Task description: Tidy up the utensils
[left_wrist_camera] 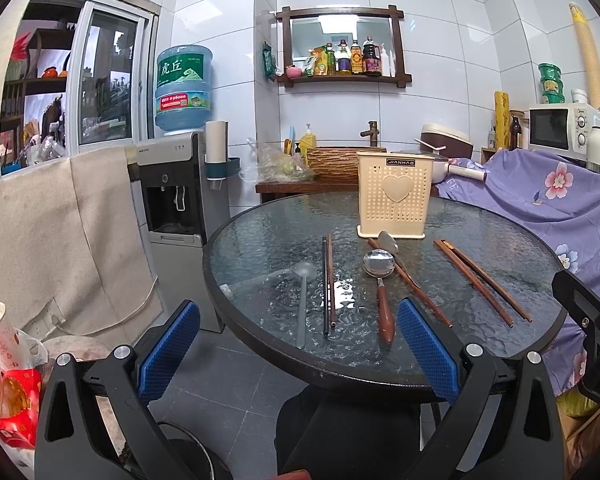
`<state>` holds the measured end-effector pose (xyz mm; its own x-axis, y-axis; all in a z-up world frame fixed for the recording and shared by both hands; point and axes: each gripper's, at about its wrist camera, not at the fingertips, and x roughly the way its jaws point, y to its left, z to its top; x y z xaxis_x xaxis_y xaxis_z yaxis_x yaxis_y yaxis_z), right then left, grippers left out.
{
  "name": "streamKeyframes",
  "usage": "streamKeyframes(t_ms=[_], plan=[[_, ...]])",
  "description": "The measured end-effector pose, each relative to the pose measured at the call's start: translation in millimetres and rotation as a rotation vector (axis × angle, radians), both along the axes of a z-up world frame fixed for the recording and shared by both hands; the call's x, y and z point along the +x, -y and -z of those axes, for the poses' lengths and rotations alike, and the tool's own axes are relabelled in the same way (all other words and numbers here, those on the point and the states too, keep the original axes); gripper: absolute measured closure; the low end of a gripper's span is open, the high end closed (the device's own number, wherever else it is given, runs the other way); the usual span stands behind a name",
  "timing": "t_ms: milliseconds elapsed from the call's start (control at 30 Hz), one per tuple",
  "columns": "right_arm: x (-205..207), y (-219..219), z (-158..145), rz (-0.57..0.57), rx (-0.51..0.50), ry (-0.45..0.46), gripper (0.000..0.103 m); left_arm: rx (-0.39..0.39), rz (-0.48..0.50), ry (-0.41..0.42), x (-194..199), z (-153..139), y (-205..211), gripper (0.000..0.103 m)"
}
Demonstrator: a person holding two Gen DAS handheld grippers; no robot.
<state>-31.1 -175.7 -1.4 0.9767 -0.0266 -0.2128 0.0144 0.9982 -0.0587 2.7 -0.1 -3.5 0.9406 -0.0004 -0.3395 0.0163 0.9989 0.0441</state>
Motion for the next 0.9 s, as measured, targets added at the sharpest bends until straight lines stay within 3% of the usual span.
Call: streamKeyframes(t_ms=[900], plan=[[1.7, -0.2, 2.5, 0.002, 0.0, -0.002, 0.005, -0.005, -0.007, -0.007, 3.5, 5.2, -6.0, 0.006]])
